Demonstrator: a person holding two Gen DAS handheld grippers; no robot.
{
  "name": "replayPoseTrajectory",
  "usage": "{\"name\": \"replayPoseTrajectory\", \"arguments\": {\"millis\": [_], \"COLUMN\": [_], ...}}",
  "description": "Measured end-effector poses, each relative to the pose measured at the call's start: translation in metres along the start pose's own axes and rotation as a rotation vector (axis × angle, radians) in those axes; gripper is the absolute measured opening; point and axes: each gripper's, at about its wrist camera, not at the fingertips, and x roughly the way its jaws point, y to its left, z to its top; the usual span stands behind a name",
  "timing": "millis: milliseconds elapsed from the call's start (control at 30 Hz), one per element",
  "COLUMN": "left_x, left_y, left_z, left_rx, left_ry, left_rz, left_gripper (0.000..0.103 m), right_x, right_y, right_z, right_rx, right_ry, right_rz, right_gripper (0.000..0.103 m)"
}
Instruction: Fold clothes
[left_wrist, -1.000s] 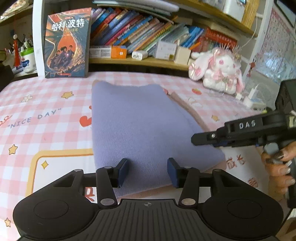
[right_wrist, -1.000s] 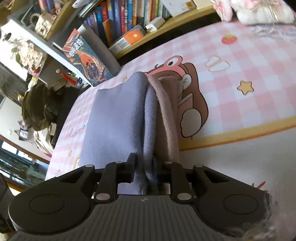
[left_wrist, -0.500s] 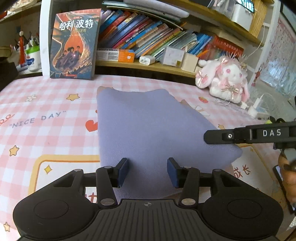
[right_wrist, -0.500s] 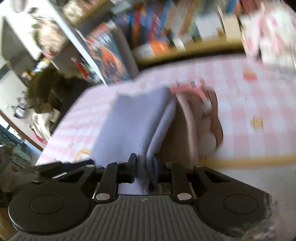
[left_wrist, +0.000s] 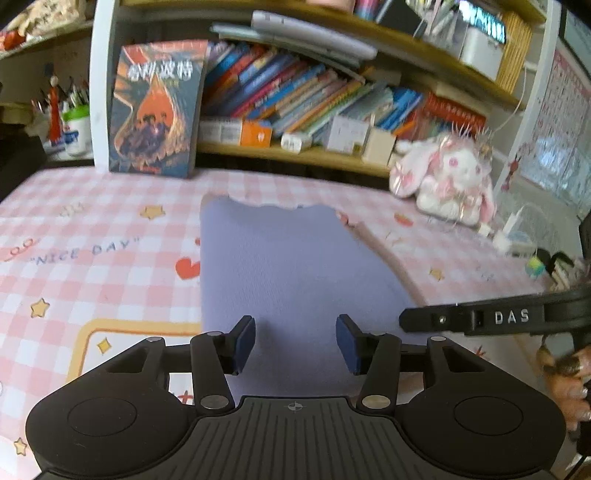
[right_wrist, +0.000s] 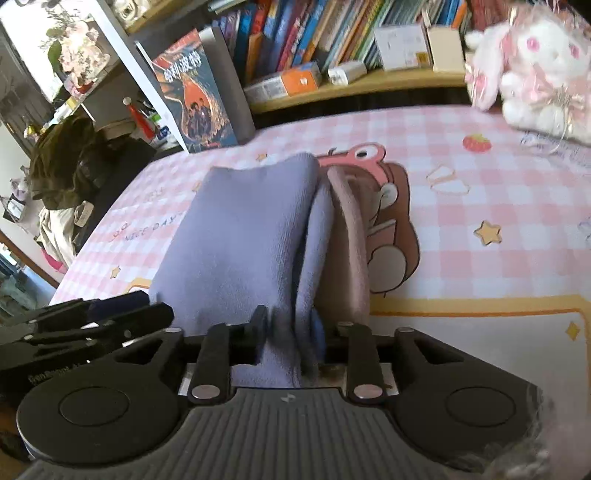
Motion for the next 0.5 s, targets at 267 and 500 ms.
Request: {"name": "replayPoseTrajectory", "arguments": {"millis": [267, 500], "left_x": [-0.013, -0.017], "left_y": [-0.014, -0.024], "left_z": [-0.004, -0.012], "left_rx": [-0.034, -0.057], "left_ry": [-0.037, -0.033], "left_rz": [0.036, 0.086], "left_gripper": [0.056, 0.069], "right_x": [-0.020, -0.030], "right_y": [0.002, -0.008], "right_z": [-0.004, -0.008], "right_rx": [-0.059, -0.068], "right_ry": [-0.034, -0.040], "right_rz": [-0.033, -0.047], "right_gripper": [0.065, 0.080]}}
